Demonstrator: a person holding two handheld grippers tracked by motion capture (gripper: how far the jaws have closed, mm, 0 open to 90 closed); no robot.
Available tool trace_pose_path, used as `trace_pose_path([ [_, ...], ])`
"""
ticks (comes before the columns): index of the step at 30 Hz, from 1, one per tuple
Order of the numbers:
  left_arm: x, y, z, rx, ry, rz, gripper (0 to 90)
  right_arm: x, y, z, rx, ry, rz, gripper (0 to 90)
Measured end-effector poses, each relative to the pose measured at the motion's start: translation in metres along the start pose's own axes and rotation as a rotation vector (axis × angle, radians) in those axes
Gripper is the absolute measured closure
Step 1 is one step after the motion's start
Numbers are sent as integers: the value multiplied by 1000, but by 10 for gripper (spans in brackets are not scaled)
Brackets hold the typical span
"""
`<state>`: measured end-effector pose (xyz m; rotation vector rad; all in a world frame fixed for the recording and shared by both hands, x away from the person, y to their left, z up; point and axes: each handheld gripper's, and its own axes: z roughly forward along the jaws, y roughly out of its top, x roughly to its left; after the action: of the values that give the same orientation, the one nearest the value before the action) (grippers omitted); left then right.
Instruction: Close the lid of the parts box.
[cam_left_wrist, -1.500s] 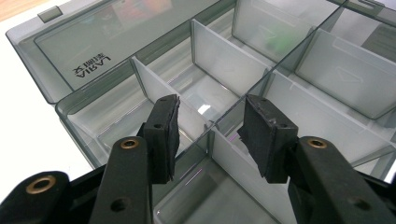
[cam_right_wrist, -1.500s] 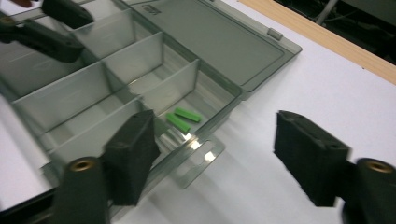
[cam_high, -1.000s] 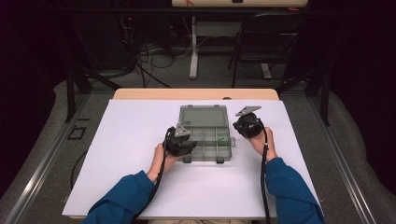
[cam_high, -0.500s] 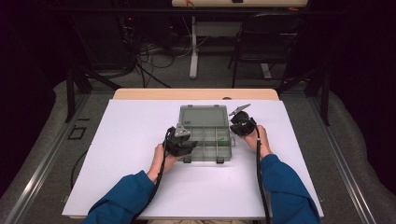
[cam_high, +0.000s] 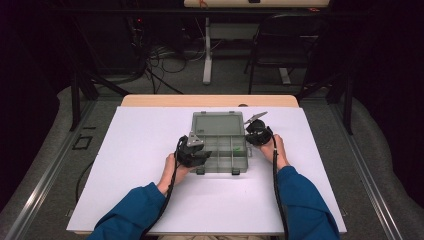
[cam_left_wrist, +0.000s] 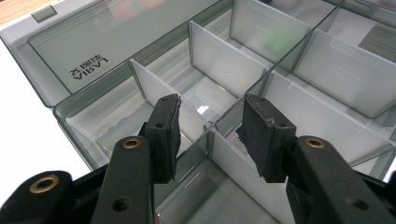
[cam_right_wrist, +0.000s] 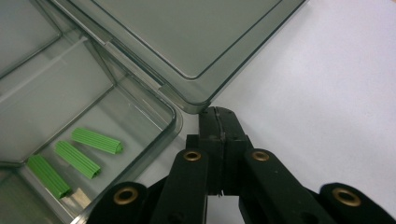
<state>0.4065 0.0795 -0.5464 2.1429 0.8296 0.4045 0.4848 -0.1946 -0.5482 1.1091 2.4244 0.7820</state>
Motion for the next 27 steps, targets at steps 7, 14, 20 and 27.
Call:
trace_pose_path([
  [7,0,0,0,1,-4,8,577,-3,-1,0,-7,8,12,900],
  [14,1,0,1,-5,-5,17,581,-4,-1,2,-20,7,15,900],
  [20,1,-1,0,-2,-6,22,582,-10,4,6,-18,17,44,900],
  [27,1,-1,1,-3,-6,25,583,-12,5,8,-29,16,41,900],
])
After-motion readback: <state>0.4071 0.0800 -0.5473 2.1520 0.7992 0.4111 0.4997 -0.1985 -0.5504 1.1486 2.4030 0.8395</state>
